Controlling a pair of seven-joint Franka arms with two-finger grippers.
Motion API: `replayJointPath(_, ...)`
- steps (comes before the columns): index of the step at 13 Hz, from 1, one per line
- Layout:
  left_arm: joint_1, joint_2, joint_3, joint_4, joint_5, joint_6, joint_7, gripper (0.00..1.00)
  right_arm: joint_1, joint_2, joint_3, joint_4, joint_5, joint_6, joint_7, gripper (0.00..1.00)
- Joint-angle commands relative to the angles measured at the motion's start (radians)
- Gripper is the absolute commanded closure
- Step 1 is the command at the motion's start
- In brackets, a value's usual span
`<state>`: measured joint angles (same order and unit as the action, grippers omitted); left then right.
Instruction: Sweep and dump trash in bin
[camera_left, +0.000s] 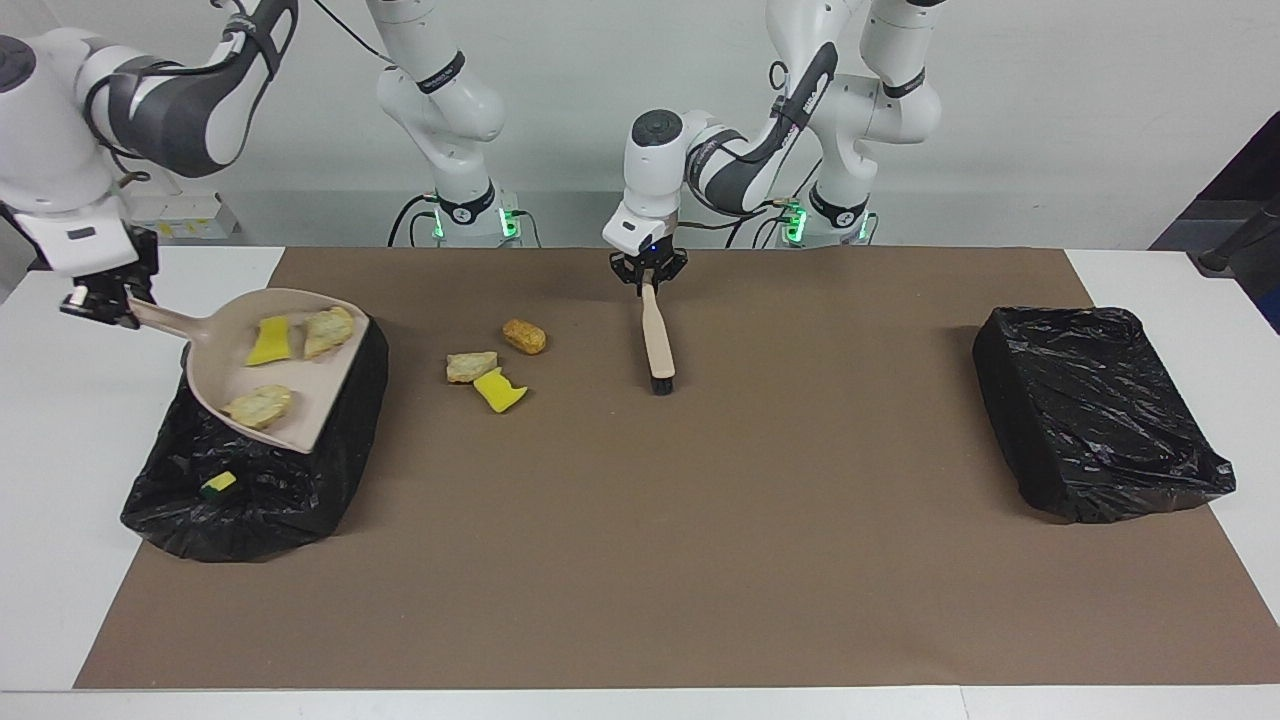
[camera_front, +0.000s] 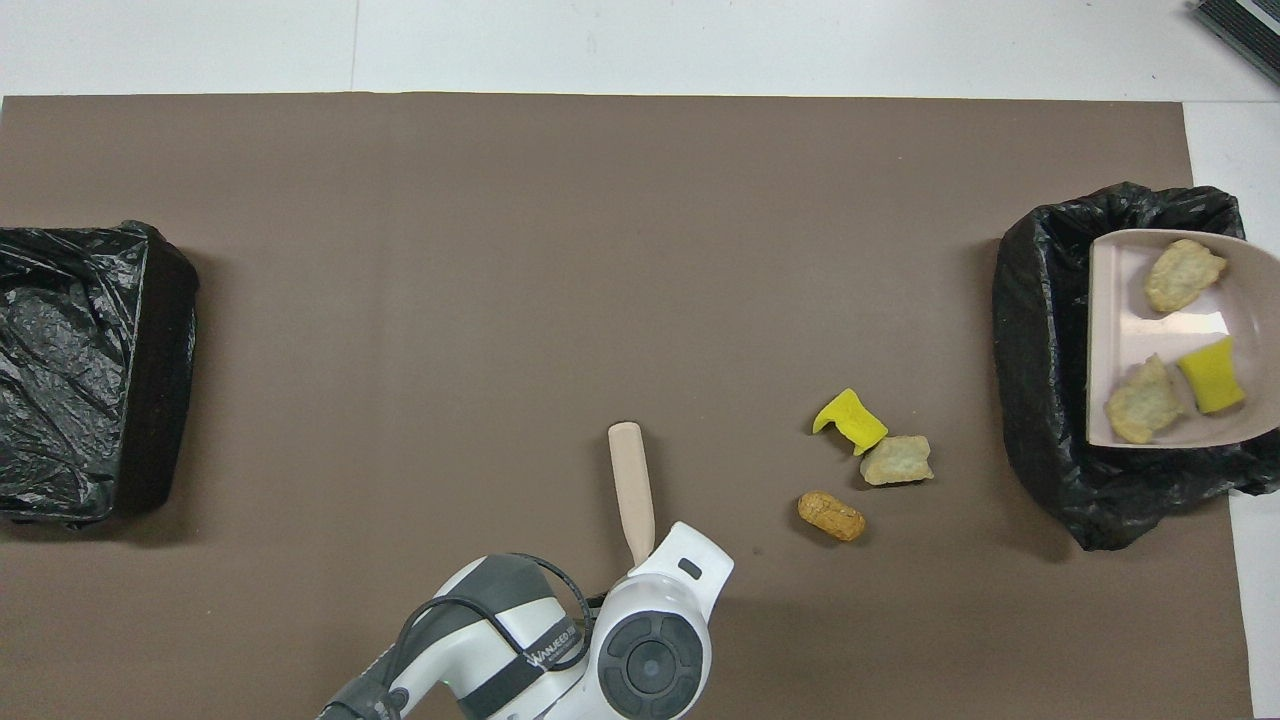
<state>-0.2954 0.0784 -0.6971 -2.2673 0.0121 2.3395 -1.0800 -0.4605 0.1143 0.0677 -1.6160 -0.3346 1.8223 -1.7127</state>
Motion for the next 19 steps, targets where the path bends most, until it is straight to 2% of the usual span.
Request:
replayJointPath(1,0.024,0.006,0.001,0.011,0.019,-0.019,0.005,1.0,-0.043,-0.01,0.014,0.004,-0.129,0.075,-0.015,1.0)
replayJointPath(4,0.03,0.004,0.001,0.002,0.019,-0.022,0.103,1.0,-0.04,-0.018,0.012,-0.015,-0.283,0.097,0.013,1.0)
replayJointPath(6,0.035,0.006,0.001,0.002,0.019,-0.022,0.107,1.0,-0.018,-0.048,0.017,-0.063,-0.424,0.095,0.094,1.0)
replayJointPath(8,0.038,0.006,0.002,0.002,0.019,-0.022,0.104,1.0,-0.001,-0.094,0.015,-0.139,-0.503,0.098,0.143,1.0)
replayJointPath(10,0.054,0.003,0.005,0.002,0.019,-0.023,0.1,0.0,-0.001,-0.104,0.017,-0.134,-0.581,0.097,0.157,1.0)
replayJointPath(11,0.067,-0.009,0.013,0.008,0.019,-0.023,0.097,0.0,-0.001,-0.119,0.017,-0.13,-0.607,0.098,0.157,1.0)
replayJointPath(14,0.07,-0.045,0.129,0.051,0.019,-0.075,0.101,0.0,0.034,-0.145,0.027,-0.131,-0.652,0.083,0.185,1.0)
replayJointPath(17,0.071,-0.08,0.273,0.098,0.026,-0.123,0.175,0.0,0.045,-0.153,0.029,-0.127,-0.634,0.066,0.193,1.0)
replayJointPath(19,0.074,-0.117,0.329,0.098,0.026,-0.172,0.264,0.0,0.058,-0.15,0.04,-0.114,-0.603,0.061,0.235,1.0)
